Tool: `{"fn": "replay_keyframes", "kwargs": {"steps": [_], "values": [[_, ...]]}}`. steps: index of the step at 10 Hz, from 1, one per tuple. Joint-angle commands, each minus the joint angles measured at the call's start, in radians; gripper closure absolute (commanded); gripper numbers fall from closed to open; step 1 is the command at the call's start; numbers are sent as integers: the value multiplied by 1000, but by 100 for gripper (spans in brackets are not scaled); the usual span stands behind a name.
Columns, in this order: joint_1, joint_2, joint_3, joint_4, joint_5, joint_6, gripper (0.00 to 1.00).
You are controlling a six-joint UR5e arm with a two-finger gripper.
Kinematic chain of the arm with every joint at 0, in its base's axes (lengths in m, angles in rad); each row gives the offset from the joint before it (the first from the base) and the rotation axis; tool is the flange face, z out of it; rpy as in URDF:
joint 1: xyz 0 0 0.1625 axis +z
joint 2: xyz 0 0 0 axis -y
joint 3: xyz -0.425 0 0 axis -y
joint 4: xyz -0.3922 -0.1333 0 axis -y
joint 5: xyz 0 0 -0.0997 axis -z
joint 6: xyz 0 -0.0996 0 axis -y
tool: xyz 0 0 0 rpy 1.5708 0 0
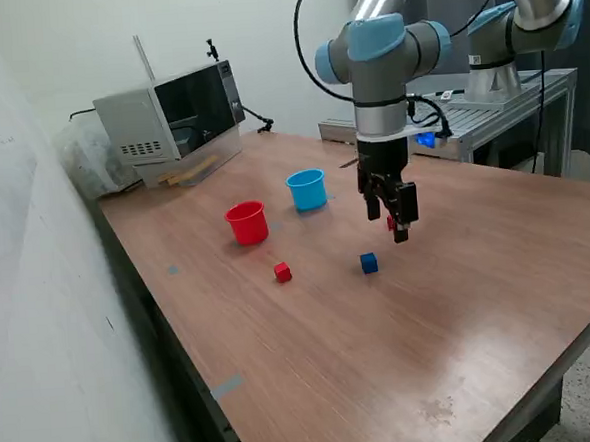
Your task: Place red objects in the red bin, and blue objects in the blue bin.
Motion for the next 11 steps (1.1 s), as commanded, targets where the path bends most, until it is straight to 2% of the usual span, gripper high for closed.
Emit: {"fn": "replay_keyframes", "kwargs": {"steps": [1,2,7,8,11], "values": [[8,45,-12,-19,-10,11,0],[5,59,-20,-20,-35,11,0],[-38,89,-44,-29,-68,68,0],[-40,98,-41,-36,-68,68,100],[-43,100,-30,-51,-62,68,100]]}}
